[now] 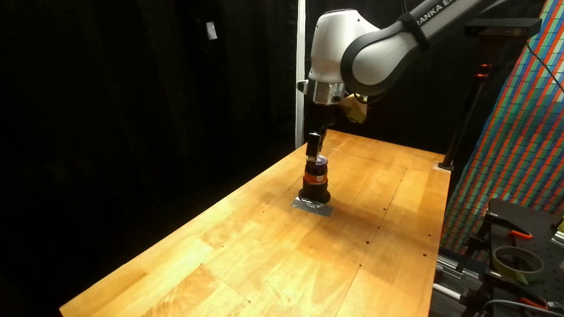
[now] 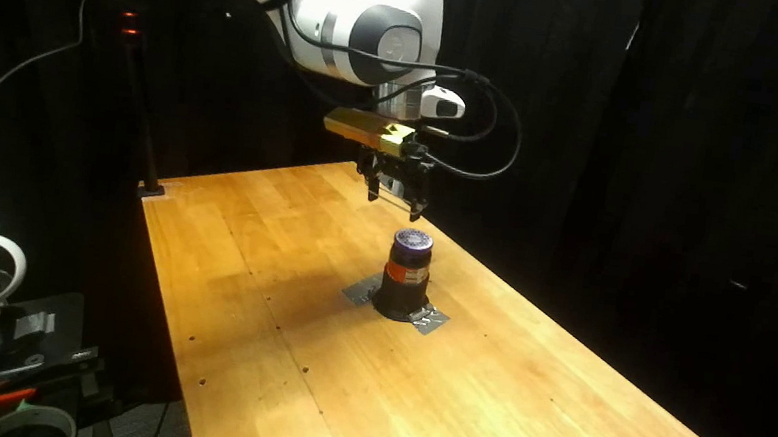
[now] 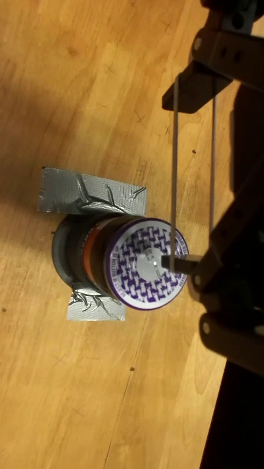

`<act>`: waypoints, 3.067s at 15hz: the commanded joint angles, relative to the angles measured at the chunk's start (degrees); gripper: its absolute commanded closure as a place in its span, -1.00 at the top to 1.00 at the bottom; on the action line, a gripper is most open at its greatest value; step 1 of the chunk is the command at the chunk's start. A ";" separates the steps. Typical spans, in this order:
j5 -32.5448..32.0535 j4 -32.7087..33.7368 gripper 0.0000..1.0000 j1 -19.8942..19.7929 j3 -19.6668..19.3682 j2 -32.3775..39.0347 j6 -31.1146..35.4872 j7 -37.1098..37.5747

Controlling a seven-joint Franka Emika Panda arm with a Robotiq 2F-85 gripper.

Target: Put the rubber band on the jar.

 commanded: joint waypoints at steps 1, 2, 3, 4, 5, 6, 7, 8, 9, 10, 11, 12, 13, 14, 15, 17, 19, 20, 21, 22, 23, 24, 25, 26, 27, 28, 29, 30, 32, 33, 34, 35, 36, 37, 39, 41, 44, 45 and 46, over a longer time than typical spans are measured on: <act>0.28 5.42 1.00 -0.30 -1.00 4.40 0.13 -1.53; 0.18 6.17 1.00 -0.47 -1.36 5.21 0.00 -1.62; 0.11 6.86 1.00 -0.54 -1.70 5.91 -0.14 -1.58; -0.25 7.50 1.00 -0.48 -2.22 6.50 -0.32 -1.34; -0.29 8.05 1.00 -0.57 -2.49 7.07 -0.38 -1.39; -0.33 8.71 1.00 -0.64 -2.79 7.68 -0.62 -1.35; -0.46 9.18 1.00 -0.64 -3.02 8.33 -0.58 -1.33; -0.58 9.64 1.00 -0.63 -3.24 8.75 -0.65 -1.20; -0.78 10.06 1.00 -0.54 -3.50 9.25 -0.41 -1.02; -0.71 10.57 1.00 -0.58 -3.65 9.85 -0.17 -0.89; -0.62 11.13 1.00 -0.62 -3.70 10.41 -0.10 -0.96; -0.66 11.61 1.00 -0.55 -3.90 10.98 0.06 -0.65; -0.61 12.14 1.00 -0.57 -3.97 11.51 0.11 -0.64; -0.61 12.64 1.00 -0.52 -4.08 11.99 -0.15 -0.52; -0.45 13.01 1.00 -0.60 -4.01 12.44 -0.46 -0.72; -0.62 13.49 1.00 -0.51 -4.24 13.22 -0.54 -0.55; -0.20 13.43 1.00 -0.74 -3.98 13.65 -1.27 -0.99; 0.16 13.09 1.00 -0.94 -3.74 13.56 -1.88 -1.23; 0.39 12.65 1.00 -0.99 -3.68 13.24 -2.77 -1.10; 0.17 11.41 1.00 -0.81 -3.84 12.19 -3.39 -0.76; 0.05 10.57 1.00 -0.76 -3.93 11.40 -3.89 -0.56; 0.15 9.23 1.00 -0.89 -3.97 10.16 -3.94 -0.27; 0.34 8.63 1.00 -1.10 -3.87 9.56 -4.11 -0.36; 0.80 7.27 1.00 -1.60 -3.78 8.50 -3.93 -0.46; 1.04 6.68 1.00 -1.78 -3.79 8.04 -3.79 -0.41; 1.81 5.51 1.00 -2.38 -3.56 7.22 -3.35 -0.69; 2.47 4.82 1.00 -2.79 -3.37 6.70 -3.25 -1.04; 3.52 3.85 1.00 -3.33 -3.05 6.04 -3.15 -1.55; 5.31 2.22 1.00 -4.25 -2.46 4.90 -3.50 -2.57; 6.18 1.26 1.00 -4.65 -2.20 4.33 -3.54 -3.14; 7.20 0.17 1.00 -5.18 -1.77 3.81 -3.55 -3.98; 7.75 -0.81 1.00 -5.48 -1.60 3.30 -3.49 -4.50; 8.09 -2.01 1.00 -5.66 -1.55 2.85 -3.06 -4.83; 8.49 -3.10 1.00 -5.91 -1.43 2.46 -2.79 -5.33; 8.36 -5.20 1.00 -6.00 -1.62 1.68 -1.87 -5.23; 8.31 -7.30 1.00 -6.04 -1.67 0.75 -0.37 -5.03; 6.85 -13.32 0.36 -4.89 -2.28 -2.54 8.65 -2.96; 6.45 -15.03 0.17 -4.56 -2.50 -3.41 11.75 -2.32; 6.61 -18.08 0.02 -4.58 -2.28 -4.96 16.59 -2.44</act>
